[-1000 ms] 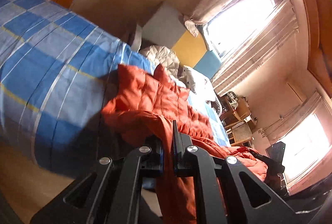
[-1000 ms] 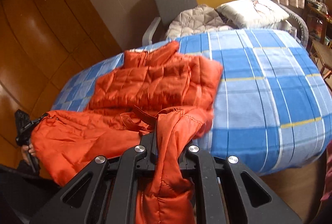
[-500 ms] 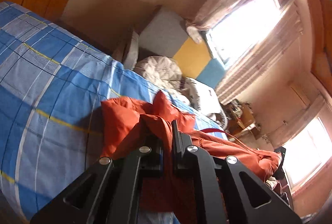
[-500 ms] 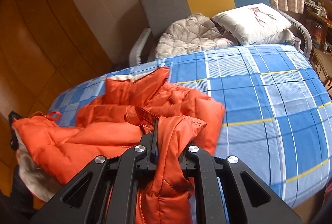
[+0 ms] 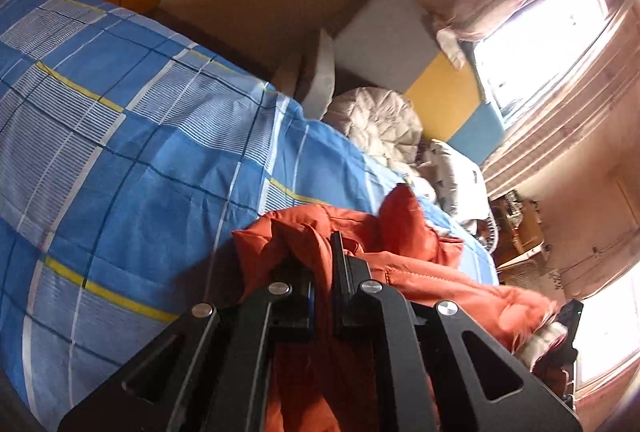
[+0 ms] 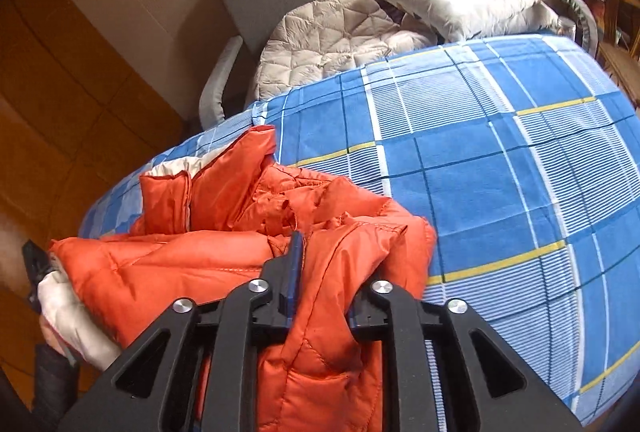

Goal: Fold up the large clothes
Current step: 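Open both tools to release the jacket fabric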

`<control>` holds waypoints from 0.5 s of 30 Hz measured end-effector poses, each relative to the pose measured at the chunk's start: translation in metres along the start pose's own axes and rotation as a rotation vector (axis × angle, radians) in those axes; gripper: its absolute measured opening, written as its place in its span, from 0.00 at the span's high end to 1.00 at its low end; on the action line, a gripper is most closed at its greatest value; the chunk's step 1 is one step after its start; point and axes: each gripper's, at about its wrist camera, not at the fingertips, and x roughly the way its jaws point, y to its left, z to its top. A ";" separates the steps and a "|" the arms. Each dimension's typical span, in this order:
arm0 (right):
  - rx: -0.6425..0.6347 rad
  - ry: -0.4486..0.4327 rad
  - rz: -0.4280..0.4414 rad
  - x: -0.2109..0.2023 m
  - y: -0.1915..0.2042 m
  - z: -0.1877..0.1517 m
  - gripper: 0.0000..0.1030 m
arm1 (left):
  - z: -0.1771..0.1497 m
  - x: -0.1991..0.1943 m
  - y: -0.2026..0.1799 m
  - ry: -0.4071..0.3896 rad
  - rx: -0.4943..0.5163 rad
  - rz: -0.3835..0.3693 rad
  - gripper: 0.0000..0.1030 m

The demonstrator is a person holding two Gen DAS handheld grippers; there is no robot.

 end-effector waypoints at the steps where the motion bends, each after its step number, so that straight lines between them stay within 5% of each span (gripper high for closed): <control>1: 0.012 0.004 0.010 0.001 -0.002 0.001 0.73 | 0.002 0.006 0.002 0.010 -0.011 0.012 0.93; 5: 0.119 0.009 0.120 0.005 -0.012 0.010 0.40 | 0.009 0.017 0.006 0.039 -0.047 0.018 0.91; 7: 0.155 -0.004 0.149 0.003 -0.012 0.013 0.33 | 0.010 0.017 0.005 0.037 -0.051 0.013 0.87; 12: 0.184 -0.018 0.166 -0.002 -0.006 0.021 0.24 | 0.015 0.008 0.008 0.004 -0.116 -0.055 0.50; 15: 0.197 -0.039 0.185 -0.010 -0.003 0.026 0.20 | 0.019 -0.002 0.008 -0.037 -0.127 -0.058 0.42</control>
